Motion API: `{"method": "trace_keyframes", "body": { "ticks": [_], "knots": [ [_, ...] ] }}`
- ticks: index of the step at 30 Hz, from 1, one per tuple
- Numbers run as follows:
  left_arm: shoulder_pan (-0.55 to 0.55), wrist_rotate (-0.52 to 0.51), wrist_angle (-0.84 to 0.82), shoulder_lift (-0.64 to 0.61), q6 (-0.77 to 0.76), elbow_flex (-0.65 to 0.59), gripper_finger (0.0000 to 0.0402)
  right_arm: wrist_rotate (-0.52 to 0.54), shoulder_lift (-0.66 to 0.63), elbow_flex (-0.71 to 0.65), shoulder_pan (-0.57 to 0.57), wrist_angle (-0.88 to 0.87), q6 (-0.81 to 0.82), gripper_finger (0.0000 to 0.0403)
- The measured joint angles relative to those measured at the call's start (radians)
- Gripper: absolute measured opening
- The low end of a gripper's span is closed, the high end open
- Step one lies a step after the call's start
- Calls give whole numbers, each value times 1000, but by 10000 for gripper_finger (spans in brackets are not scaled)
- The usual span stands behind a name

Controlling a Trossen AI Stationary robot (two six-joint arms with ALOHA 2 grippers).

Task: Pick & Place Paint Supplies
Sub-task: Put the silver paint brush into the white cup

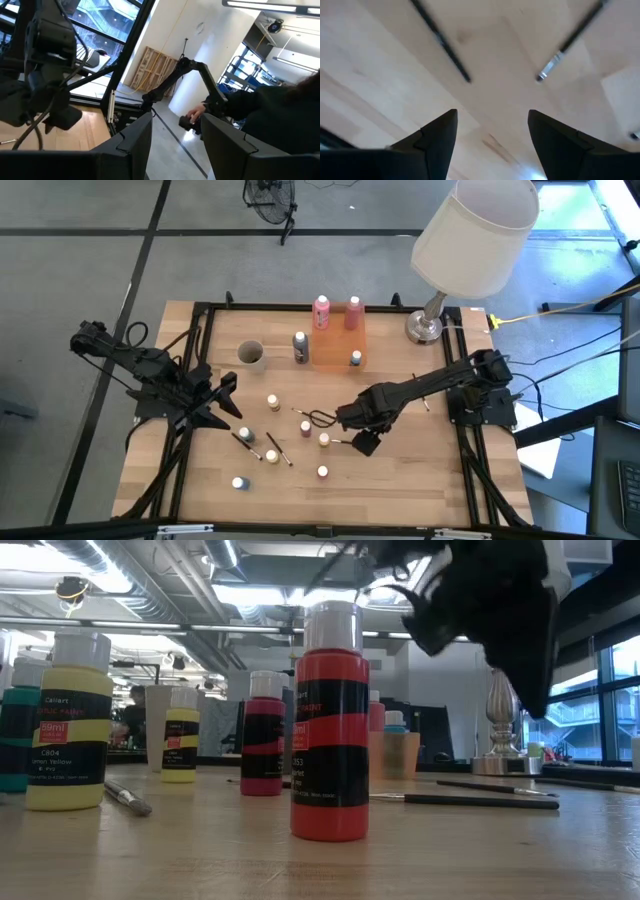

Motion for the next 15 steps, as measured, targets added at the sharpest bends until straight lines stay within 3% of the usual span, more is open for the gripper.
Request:
{"method": "trace_keyframes", "body": {
  "ticks": [15],
  "knots": [
    [0,-6,27,0,-1,0,166,67,-17,-36,-55,-96,-162,248]
  ]
}}
